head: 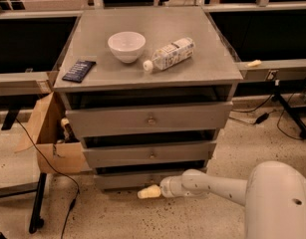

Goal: Open bottom drawer

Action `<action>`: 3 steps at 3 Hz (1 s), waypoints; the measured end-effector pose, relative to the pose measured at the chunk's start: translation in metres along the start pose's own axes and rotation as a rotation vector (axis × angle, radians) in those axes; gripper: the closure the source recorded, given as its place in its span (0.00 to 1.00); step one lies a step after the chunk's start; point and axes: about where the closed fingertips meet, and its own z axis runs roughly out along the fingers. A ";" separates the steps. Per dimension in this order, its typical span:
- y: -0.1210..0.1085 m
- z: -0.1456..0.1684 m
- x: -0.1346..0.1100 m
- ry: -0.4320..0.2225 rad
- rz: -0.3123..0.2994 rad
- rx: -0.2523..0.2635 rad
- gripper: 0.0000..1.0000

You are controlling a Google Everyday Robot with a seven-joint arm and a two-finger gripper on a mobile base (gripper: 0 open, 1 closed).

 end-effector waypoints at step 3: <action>-0.076 0.005 -0.047 -0.354 0.162 0.089 0.41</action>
Offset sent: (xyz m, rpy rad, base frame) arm 0.0974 -0.0510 -0.0233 0.2253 -0.1884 -0.4100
